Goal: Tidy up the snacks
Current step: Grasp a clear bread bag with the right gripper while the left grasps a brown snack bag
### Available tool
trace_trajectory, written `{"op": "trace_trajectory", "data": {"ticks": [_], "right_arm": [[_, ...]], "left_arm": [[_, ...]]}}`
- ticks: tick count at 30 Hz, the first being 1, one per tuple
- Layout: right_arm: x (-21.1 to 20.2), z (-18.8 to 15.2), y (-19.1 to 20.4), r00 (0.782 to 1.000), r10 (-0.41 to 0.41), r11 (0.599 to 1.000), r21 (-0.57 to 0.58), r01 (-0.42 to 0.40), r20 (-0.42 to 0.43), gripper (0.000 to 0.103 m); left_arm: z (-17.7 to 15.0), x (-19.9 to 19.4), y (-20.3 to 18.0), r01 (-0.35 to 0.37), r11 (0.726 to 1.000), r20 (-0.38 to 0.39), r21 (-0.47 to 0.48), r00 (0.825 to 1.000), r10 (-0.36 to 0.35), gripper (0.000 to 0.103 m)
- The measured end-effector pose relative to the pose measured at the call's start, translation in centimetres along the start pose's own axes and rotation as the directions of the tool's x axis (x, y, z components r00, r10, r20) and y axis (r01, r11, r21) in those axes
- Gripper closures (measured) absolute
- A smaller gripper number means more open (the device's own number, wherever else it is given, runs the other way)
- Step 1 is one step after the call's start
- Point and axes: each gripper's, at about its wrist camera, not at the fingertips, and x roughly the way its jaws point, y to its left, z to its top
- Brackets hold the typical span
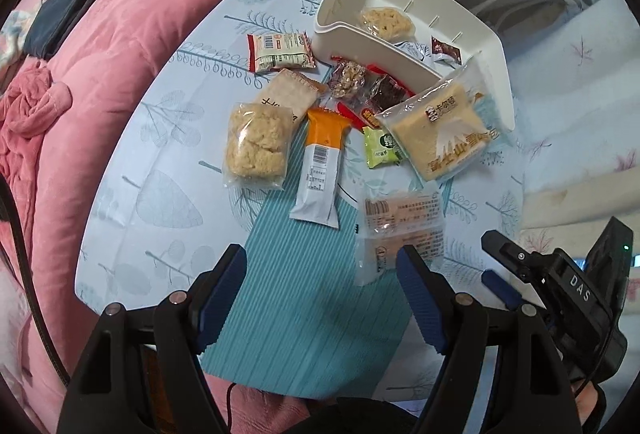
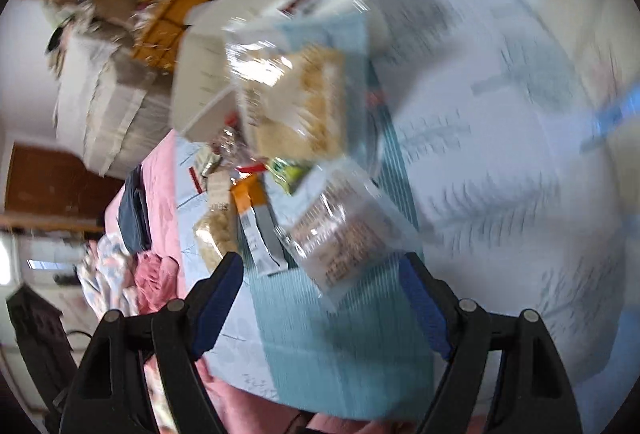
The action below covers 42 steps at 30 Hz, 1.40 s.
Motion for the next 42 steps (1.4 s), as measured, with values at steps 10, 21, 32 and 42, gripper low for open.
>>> {"op": "trace_trajectory", "data": {"ticks": [10,21,32,42], "right_arm": [[2.1,-1.6,-2.8,0.999,0.043,0.928,0.371,-0.038,-0.006,0.022],[5.7,-4.2,-2.9,0.999,-0.04,0.816,0.578,0.017,0.027,0.022],[8.8,-4.1,-1.4,0.985,-0.165,0.759,0.644,0.094,0.051,0.022],[10.4,-2.1,1.3,0.95,-0.305,0.78,0.588,0.215,0.058,0.023]], "left_arm": [[2.2,3.6,2.0,-0.006,0.999,-0.07,0.054,0.998,0.009,0.027],[5.5,8.5,4.7,0.014,0.992,-0.137,0.122,0.991,0.003,0.027],[8.0,13.5,4.9,0.06,0.978,-0.249,0.2,0.968,-0.009,0.029],[9.8,15.4,5.5,0.123,0.965,-0.289,0.232,0.956,-0.052,0.046]]}}
